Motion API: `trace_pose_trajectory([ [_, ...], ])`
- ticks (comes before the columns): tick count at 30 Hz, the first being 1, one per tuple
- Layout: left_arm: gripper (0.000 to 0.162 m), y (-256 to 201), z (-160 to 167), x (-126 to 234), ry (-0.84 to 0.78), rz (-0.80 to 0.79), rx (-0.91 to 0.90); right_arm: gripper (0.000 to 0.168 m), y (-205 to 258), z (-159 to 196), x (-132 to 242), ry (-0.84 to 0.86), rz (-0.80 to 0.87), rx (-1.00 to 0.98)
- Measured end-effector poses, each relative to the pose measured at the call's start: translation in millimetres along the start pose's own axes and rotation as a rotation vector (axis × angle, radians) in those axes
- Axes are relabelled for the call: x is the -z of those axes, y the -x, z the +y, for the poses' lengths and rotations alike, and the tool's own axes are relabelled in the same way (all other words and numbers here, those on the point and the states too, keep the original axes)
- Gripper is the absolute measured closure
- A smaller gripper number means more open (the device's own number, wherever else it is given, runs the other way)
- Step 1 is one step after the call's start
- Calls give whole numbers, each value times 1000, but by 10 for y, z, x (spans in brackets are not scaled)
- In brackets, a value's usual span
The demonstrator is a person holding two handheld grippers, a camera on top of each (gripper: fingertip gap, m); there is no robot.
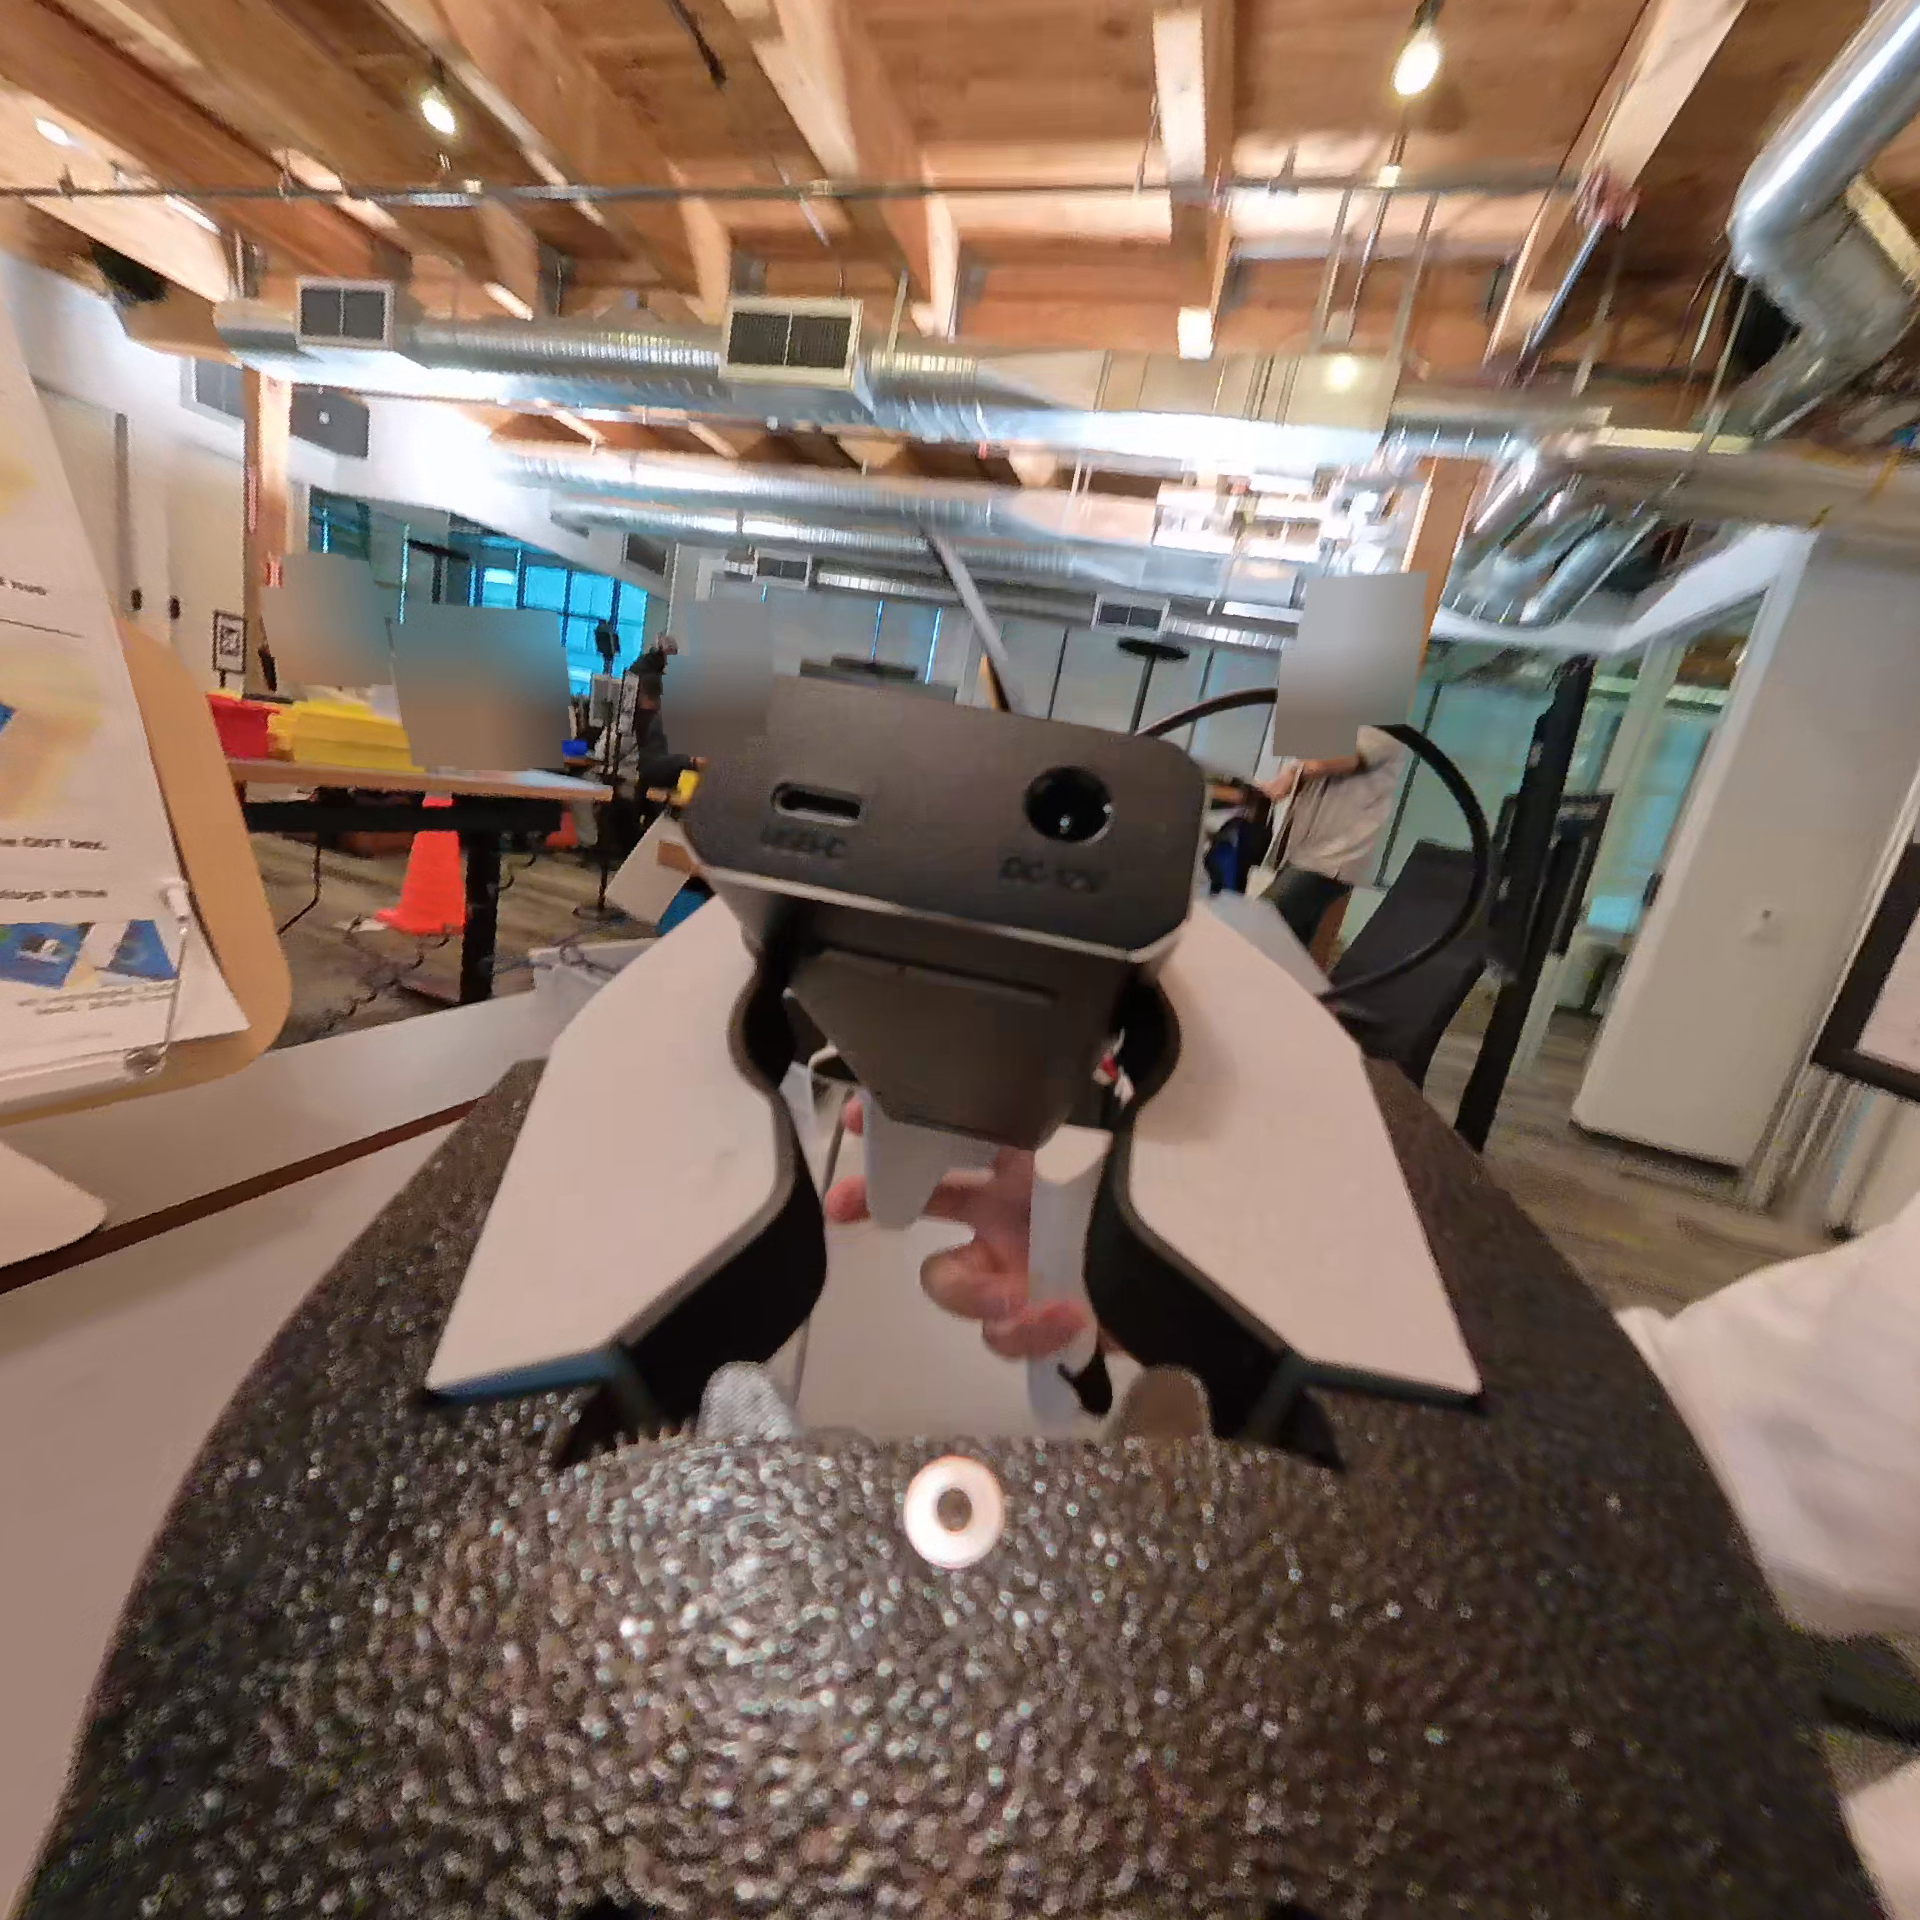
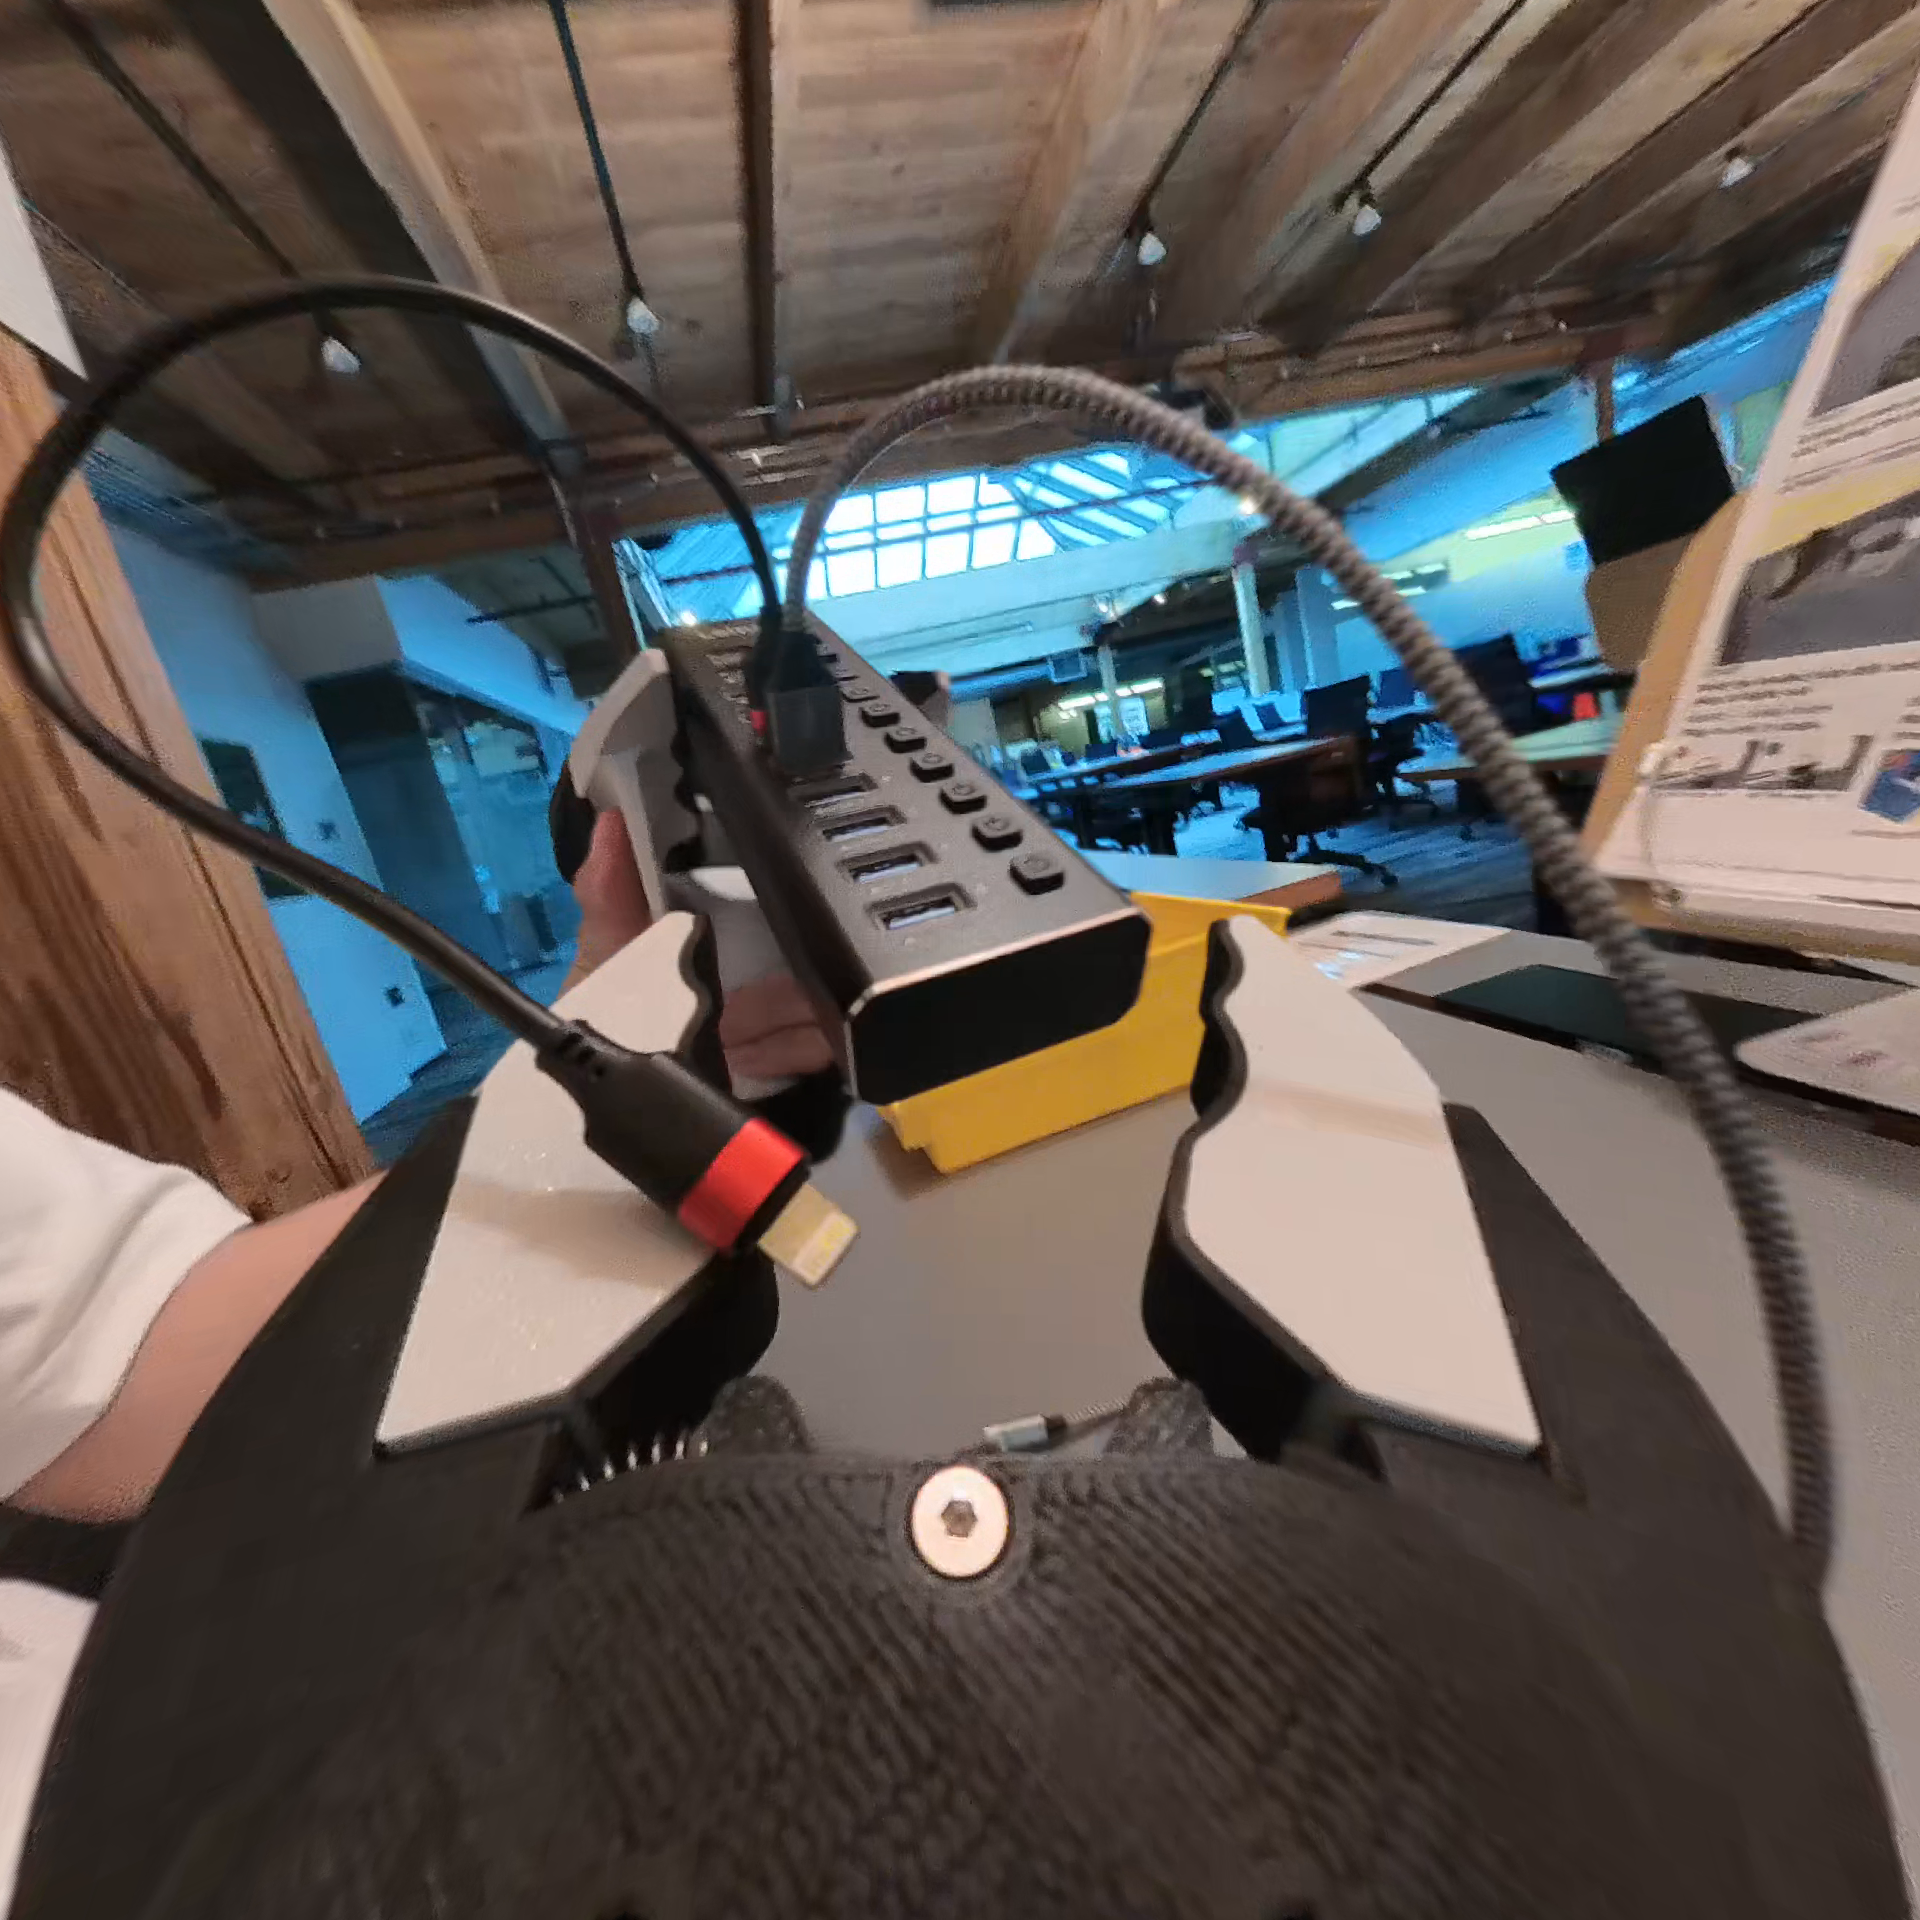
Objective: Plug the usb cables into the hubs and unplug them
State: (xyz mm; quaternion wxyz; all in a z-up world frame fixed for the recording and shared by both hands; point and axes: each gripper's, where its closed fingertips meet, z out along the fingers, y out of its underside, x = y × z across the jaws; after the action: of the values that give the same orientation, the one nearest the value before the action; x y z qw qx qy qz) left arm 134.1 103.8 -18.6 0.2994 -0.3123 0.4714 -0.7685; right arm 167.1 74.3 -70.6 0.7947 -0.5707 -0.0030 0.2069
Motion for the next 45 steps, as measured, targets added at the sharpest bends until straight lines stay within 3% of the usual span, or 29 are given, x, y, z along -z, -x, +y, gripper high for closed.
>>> trace_pose_trajectory([
  [8, 101, -137, 339, -101, 347, 105, -101, 81, 84, 312, 46, 318, -10, 328],
  [9, 101, -176, 392, -126, 377, 127, -106, 83, 121, 398, 25, 366, -23, 378],
  [11, 101, -226, 484, -168, 432, 153, -131, 103, 151, 516, 2, 425, -23, 488],
  [12, 101, -222, 515, -174, 457, 152, -160, 103, 110, 562, 1, 458, 1, 519],
  [15, 101, -236, 507, -193, 477, 166, -222, 104, 100, 568, -33, 439, 25, 523],
  [18, 101, -301, 374, -247, 334, 197, -222, 104, 230, 469, -124, 323, -15, 413],
  [20, 101, -283, 450, -215, 327, 212, -189, 104, 300, 441, -149, 283, -58, 324],
  [26, 98, -217, 632, -111, 331, 195, -50, 104, 318, 525, -188, 292, -67, 265],
  [32, 99, -139, 773, 4, 399, 164, -54, 105, 290, 730, -201, 392, -69, 256],
  [35, 100, -93, 763, 83, 352, 153, -32, 99, 307, 757, -163, 439, -86, 234],
  [38, 100, 132, 682, 232, 326, 54, -40, 88, 371, 964, 99, 700, -169, 137],
  [40, 100, 287, 661, 359, 360, -26, -104, 96, 433, 1106, 445, 927, -244, 126],
  [42, 101, 353, 627, 456, 375, -59, -137, 92, 440, 1126, 779, 1068, -271, 179],
  [45, 101, 418, 605, 556, 367, -97, -154, 96, 449, 813, 959, 1024, -250, 230],
])
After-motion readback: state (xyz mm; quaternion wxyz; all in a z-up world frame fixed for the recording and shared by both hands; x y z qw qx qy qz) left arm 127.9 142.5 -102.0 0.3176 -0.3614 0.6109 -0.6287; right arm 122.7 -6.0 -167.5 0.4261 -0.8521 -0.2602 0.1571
